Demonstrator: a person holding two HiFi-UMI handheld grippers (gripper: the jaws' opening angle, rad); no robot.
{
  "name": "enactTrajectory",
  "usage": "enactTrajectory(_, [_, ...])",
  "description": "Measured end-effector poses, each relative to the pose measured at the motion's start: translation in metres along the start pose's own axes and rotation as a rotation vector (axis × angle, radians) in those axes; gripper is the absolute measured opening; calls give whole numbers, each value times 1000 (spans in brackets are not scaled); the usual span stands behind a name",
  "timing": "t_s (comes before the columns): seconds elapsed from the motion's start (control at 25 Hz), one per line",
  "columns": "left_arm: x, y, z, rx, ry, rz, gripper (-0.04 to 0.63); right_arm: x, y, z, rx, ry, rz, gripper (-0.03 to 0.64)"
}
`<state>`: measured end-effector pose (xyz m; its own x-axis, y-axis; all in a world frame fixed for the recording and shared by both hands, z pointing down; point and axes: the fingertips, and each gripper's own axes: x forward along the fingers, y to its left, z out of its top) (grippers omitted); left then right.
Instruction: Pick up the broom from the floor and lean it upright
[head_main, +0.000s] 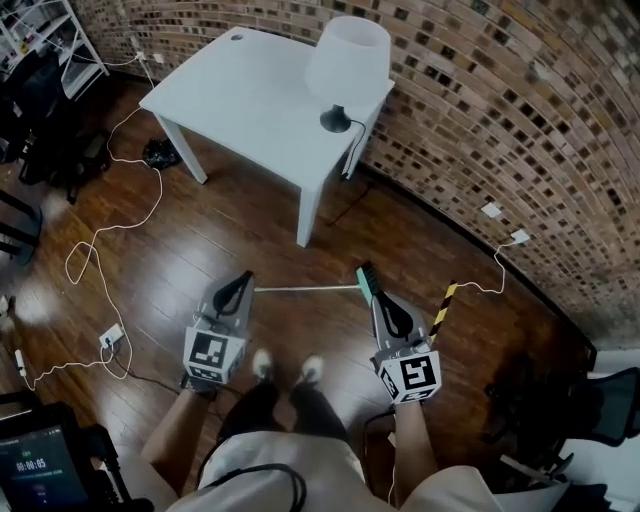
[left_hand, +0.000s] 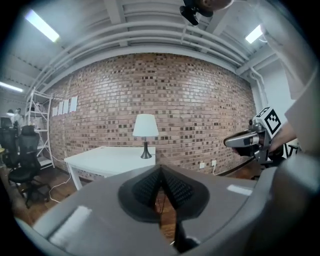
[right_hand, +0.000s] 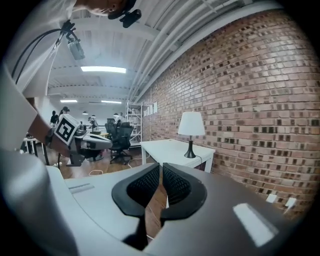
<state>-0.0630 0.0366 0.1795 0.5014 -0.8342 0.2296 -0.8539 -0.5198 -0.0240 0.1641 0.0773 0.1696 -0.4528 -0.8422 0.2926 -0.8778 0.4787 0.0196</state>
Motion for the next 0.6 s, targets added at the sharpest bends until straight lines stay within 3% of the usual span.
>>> enactTrajectory(0.32, [17,49,-54,-36,61,70,2,80,15,-48,-45,93,90,35])
enactTrajectory(0.6, [24,85,-132,-84,148,132,2,147,40,-111,-92,179,172,37])
